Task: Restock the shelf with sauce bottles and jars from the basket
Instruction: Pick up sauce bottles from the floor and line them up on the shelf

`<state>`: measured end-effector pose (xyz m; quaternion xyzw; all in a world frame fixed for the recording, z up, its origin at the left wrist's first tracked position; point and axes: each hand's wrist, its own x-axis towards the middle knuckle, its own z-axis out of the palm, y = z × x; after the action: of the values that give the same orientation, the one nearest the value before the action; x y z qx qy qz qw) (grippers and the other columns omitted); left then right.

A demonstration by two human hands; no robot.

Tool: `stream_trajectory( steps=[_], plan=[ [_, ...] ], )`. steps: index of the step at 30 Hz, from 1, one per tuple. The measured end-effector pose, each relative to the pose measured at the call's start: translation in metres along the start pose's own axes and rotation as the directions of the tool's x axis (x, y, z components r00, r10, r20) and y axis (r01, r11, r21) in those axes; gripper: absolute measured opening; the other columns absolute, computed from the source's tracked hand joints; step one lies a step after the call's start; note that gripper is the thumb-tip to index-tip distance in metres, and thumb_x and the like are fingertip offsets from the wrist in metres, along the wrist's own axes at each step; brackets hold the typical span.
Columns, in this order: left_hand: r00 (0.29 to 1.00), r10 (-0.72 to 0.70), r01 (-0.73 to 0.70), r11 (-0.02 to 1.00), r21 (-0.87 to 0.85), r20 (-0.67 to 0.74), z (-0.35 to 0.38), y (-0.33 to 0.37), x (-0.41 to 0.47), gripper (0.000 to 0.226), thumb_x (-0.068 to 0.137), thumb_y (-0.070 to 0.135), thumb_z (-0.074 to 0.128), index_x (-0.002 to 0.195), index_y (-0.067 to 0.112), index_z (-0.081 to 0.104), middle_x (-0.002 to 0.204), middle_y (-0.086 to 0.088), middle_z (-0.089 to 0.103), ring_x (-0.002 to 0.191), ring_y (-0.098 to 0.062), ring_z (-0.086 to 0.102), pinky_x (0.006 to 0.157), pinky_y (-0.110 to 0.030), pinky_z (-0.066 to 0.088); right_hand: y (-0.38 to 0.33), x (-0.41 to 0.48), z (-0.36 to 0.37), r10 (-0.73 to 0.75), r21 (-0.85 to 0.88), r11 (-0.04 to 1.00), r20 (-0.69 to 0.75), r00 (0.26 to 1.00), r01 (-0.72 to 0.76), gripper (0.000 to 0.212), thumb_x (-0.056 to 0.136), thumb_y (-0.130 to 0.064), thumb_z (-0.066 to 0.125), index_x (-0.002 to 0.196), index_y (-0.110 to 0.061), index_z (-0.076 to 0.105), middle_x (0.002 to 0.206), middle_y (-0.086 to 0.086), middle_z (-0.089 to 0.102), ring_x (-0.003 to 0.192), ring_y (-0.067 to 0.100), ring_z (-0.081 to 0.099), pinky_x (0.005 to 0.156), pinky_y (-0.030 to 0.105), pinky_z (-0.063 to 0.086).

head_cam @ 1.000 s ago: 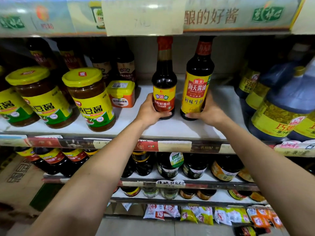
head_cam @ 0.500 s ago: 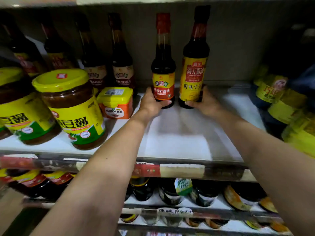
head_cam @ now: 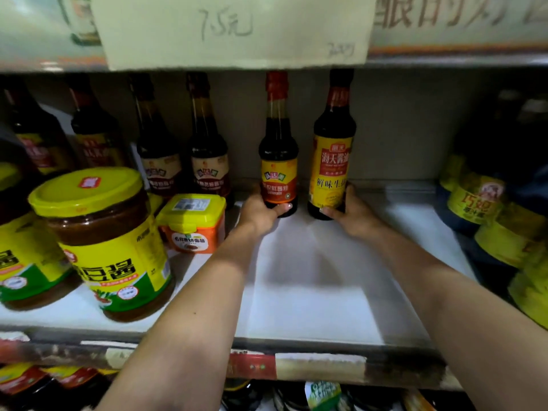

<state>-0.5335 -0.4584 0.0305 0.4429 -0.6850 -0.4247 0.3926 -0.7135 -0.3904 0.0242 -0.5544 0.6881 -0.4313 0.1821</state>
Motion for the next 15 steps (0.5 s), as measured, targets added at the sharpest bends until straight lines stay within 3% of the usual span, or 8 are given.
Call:
stream_trajectory(
  steps=[5, 11, 15],
  plan=[
    [0.999, -0.030, 0.030, 0.999, -0.014, 0.015, 0.004, 0.004, 0.000, 0.068, 0.078, 0.017, 0.069, 0.135, 0.010, 0.033, 0.137, -0.012, 0.047, 0.127, -0.031, 0.043, 0.107, -0.041, 0.033, -0.001, -0.001, -0.002, 0.007, -0.002, 1.000, 0.001, 1.000, -0.007, 0.068, 0.086, -0.018, 0.062, 0.141, -0.010, 0.022, 0.141, 0.009, 0.042, 0.127, 0.020, 0.041, 0.093, 0.020, 0.029],
    [0.999, -0.035, 0.039, 0.987, 0.154, -0.027, 0.009, 0.000, 0.003, 0.070, 0.078, 0.034, 0.069, 0.134, 0.014, 0.033, 0.133, -0.012, 0.053, 0.123, -0.033, 0.047, 0.103, -0.047, 0.038, -0.003, -0.004, -0.004, 0.019, 0.097, 0.995, -0.062, 0.998, -0.013, 0.068, 0.083, -0.012, 0.064, 0.140, -0.009, 0.026, 0.138, 0.010, 0.046, 0.125, 0.022, 0.045, 0.095, 0.023, 0.032],
    [0.998, -0.029, 0.042, 0.965, 0.258, -0.054, 0.015, -0.001, 0.006, 0.070, 0.077, 0.044, 0.066, 0.133, 0.017, 0.035, 0.130, -0.009, 0.055, 0.120, -0.033, 0.050, 0.101, -0.045, 0.040, -0.005, -0.005, 0.001, 0.047, 0.137, 0.990, -0.199, 0.979, -0.020, 0.071, 0.065, -0.018, 0.082, 0.124, -0.010, 0.044, 0.121, 0.006, 0.058, 0.102, 0.014, 0.054, 0.080, 0.021, 0.039]
  ],
)
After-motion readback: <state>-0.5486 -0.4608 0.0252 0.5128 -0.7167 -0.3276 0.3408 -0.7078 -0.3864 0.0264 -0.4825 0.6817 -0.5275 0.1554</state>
